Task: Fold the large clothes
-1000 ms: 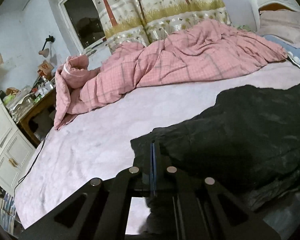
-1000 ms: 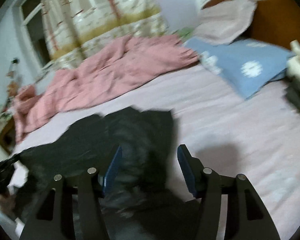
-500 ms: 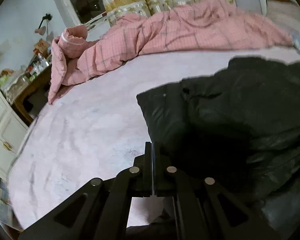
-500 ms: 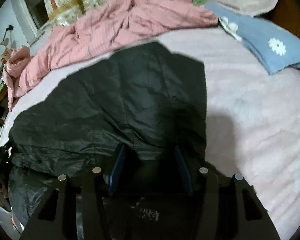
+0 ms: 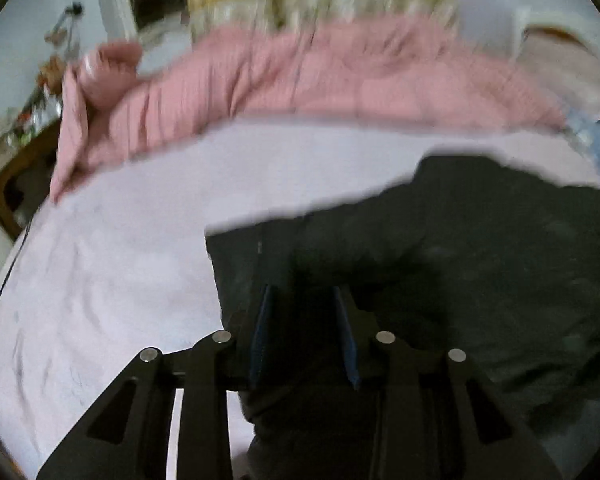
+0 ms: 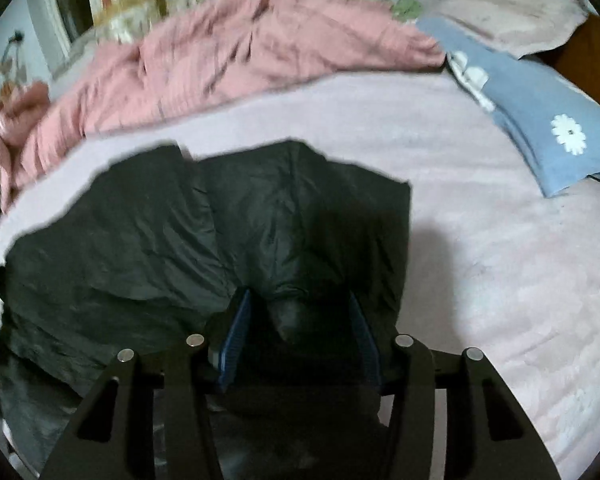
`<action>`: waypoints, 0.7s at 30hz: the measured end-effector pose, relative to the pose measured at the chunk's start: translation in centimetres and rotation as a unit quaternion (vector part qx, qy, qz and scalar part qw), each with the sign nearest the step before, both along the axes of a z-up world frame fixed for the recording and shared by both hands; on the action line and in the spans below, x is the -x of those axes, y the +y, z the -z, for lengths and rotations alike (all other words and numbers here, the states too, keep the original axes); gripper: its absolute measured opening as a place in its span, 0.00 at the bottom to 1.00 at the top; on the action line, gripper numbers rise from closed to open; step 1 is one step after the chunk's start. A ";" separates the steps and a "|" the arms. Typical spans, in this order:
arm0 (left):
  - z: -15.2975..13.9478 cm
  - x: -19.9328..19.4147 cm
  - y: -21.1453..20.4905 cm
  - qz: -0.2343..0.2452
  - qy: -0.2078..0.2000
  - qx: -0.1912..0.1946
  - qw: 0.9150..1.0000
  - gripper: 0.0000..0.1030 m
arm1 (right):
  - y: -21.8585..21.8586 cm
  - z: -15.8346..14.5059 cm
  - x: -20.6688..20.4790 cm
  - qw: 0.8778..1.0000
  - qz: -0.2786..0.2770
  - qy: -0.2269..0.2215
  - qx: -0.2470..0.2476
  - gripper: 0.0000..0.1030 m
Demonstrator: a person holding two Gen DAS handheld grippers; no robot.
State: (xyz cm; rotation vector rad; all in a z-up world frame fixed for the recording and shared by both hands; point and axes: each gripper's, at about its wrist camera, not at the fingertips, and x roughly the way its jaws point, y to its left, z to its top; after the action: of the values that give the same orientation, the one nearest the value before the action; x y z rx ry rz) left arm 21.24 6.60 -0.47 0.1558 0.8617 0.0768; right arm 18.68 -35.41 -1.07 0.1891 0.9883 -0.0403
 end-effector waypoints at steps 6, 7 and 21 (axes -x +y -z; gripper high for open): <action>2.8 -1.0 -0.9 -0.023 0.027 -0.037 0.999 0.30 | 0.0 0.9 -0.2 1.000 -0.002 0.002 -0.002 0.55; 2.8 -1.0 -1.1 -0.023 0.025 -0.046 0.998 0.30 | 0.0 0.9 -0.2 1.000 -0.002 0.000 0.000 0.55; -5.5 12.1 -0.6 0.034 -0.166 0.020 0.985 0.26 | 1.9 -8.1 10.9 0.982 0.010 -0.187 0.007 0.64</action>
State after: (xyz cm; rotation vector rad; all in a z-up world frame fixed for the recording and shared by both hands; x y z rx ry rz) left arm 9.15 6.04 4.99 0.1311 0.5250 0.0200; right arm 7.74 -33.51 7.01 0.1854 0.6111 -0.0293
